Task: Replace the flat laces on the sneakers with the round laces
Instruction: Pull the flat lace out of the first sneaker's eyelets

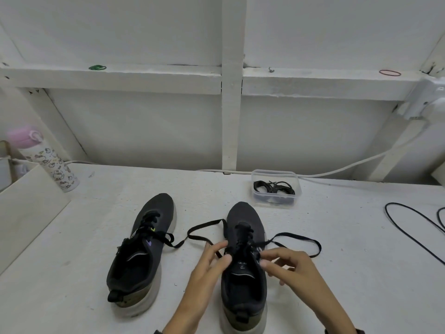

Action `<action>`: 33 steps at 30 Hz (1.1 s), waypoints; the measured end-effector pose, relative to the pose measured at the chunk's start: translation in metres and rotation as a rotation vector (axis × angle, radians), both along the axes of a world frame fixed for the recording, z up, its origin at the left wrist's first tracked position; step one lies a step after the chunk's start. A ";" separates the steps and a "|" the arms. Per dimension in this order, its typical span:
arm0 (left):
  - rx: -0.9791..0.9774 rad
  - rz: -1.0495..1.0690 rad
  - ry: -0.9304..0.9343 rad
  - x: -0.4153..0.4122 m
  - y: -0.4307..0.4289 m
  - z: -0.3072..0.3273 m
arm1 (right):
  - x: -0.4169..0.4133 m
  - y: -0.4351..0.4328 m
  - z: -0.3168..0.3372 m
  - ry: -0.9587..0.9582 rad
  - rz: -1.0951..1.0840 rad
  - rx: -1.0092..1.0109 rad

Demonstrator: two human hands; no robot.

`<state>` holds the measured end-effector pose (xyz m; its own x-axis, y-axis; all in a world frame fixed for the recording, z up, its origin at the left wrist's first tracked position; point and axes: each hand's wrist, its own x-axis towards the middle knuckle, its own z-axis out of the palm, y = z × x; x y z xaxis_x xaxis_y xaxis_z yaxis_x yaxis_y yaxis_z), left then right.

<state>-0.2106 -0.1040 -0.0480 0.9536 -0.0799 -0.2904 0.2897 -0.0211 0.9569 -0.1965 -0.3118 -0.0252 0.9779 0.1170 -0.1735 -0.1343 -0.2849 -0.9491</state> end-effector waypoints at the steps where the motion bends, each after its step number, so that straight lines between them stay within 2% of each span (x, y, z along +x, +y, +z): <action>1: 0.022 -0.014 -0.040 -0.001 -0.003 -0.002 | 0.001 0.003 0.000 -0.012 -0.012 0.011; 3: 0.057 -0.040 -0.117 0.000 -0.010 -0.004 | 0.003 0.007 -0.001 -0.033 -0.020 0.026; 7: 0.181 -0.073 -0.250 0.006 -0.019 -0.014 | 0.009 0.009 -0.002 -0.100 0.055 -0.066; 15: 0.184 -0.071 -0.221 0.008 -0.015 -0.024 | 0.017 0.020 -0.009 -0.214 -0.063 -0.136; 18: 0.208 -0.073 -0.232 0.008 -0.016 -0.024 | 0.017 0.015 -0.006 -0.078 -0.075 0.040; 20: 0.245 -0.082 -0.252 0.008 -0.017 -0.024 | 0.017 0.005 -0.005 0.030 0.010 0.045; 23: 0.282 -0.099 -0.289 0.008 -0.017 -0.024 | 0.015 0.002 -0.003 0.045 0.074 0.062; 28: 0.250 -0.110 -0.279 0.008 -0.018 -0.022 | 0.015 0.006 -0.003 -0.008 0.008 0.079; 33: 0.237 -0.136 -0.259 0.007 -0.018 -0.023 | 0.023 0.008 -0.003 -0.057 -0.282 0.166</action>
